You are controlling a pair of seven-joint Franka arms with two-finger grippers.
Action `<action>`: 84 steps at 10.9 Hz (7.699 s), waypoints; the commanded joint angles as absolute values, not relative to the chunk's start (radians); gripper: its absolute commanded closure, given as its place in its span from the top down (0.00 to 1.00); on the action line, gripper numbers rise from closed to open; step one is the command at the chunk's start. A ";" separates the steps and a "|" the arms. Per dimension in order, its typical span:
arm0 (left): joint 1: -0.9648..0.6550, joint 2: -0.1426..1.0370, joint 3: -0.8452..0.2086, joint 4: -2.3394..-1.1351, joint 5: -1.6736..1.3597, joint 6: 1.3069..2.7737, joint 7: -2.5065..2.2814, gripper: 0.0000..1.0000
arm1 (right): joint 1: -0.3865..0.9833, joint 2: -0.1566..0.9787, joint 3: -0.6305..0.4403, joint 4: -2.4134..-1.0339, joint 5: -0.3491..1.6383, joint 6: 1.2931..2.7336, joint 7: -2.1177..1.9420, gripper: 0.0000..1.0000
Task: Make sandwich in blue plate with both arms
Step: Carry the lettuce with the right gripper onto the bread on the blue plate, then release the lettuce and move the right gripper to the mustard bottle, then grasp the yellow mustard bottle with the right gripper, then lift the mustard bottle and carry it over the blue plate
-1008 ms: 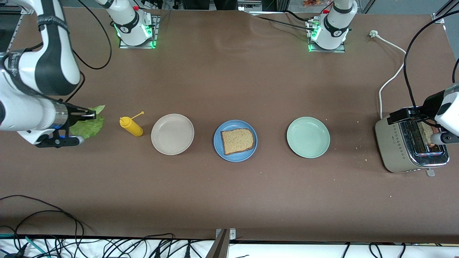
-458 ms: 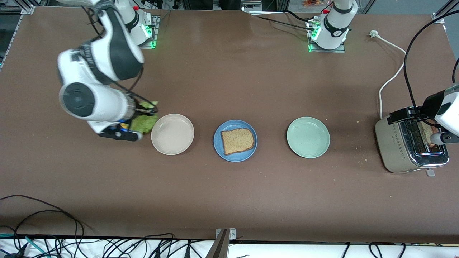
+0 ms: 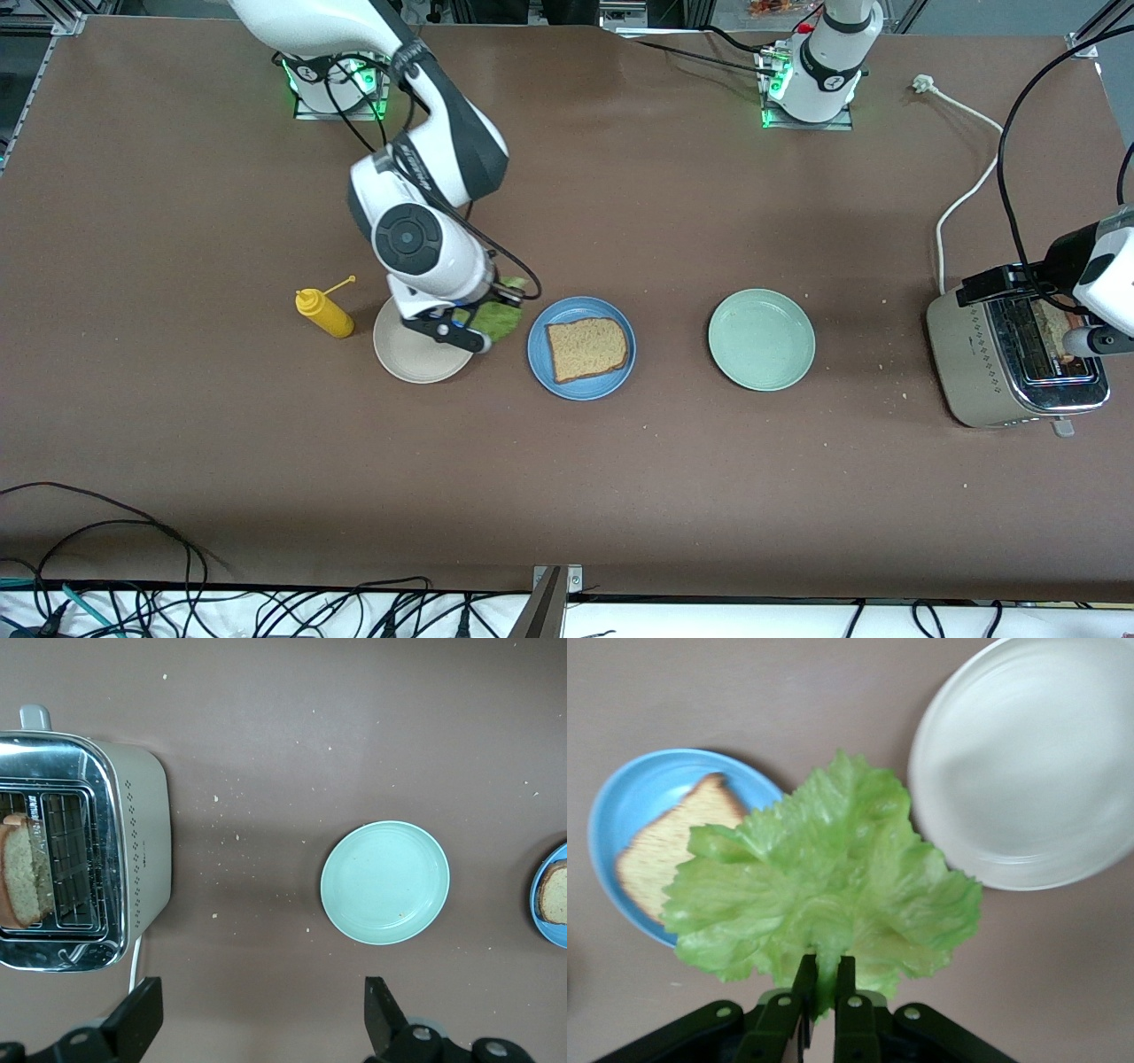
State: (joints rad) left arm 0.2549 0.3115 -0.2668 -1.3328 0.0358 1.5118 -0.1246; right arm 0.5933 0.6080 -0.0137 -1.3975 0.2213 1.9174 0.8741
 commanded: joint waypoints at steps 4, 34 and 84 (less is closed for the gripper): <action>0.262 0.305 -0.270 -1.331 0.066 1.497 -0.109 1.00 | 0.603 0.816 0.011 -1.324 0.452 2.326 1.022 0.10; 0.267 0.307 -0.267 -1.330 0.057 1.497 -0.107 1.00 | 0.592 0.175 -0.682 -1.985 0.246 1.879 -0.748 1.00; 0.267 0.308 -0.264 -1.330 0.055 1.497 -0.107 1.00 | 0.981 0.772 -0.669 -1.241 0.262 1.881 -1.134 0.02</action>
State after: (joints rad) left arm 0.2635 0.3116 -0.2599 -1.3334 0.0359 1.5095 -0.1246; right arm 0.8999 0.7487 -0.6573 -1.2650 0.4133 1.8601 -1.2262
